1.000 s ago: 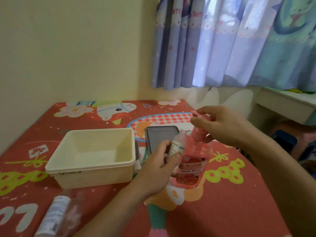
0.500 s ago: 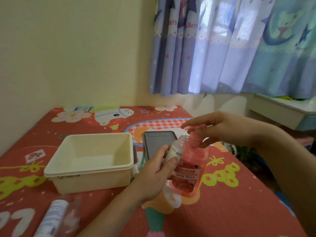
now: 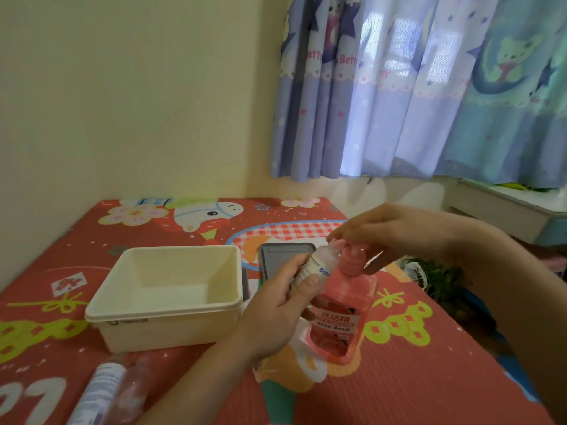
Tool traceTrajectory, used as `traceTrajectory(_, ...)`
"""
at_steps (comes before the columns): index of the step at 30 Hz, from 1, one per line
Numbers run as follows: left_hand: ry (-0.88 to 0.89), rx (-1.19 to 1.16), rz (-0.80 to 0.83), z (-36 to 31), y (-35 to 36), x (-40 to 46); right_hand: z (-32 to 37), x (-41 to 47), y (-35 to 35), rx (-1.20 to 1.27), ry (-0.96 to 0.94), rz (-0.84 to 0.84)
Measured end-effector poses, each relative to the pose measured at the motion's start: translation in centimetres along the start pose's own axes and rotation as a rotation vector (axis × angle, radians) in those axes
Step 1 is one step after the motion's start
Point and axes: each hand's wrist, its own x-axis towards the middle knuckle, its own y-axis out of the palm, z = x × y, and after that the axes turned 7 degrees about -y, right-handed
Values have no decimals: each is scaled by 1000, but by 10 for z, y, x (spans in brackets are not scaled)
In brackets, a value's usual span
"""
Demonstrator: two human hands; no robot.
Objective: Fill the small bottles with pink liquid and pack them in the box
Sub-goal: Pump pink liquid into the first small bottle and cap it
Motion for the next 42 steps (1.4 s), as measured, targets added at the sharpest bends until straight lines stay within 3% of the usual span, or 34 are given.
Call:
traceTrajectory(8,14,110,-61,-12,-6,11,13,51,14,-78,356,-93)
traceTrajectory(17,20,242,-46,-6,-19,14,-6,63,33,-381,203,-167)
traceTrajectory(22,56,296,-64,-16,-14,18,2,60,19,-174,356,-100)
traceTrajectory(25,95,350,-98,-19,-16,20,0,61,20,-168,297,-121)
traceTrajectory(29,68,362,-87,-13,-13,15,-12,66,34,-154,272,-296)
traceTrajectory(35,108,438,-128,-22,-13,20,-1,63,19,-106,361,-127)
traceTrajectory(42,102,499,-112,-20,-14,20,-13,66,31,-147,293,-255)
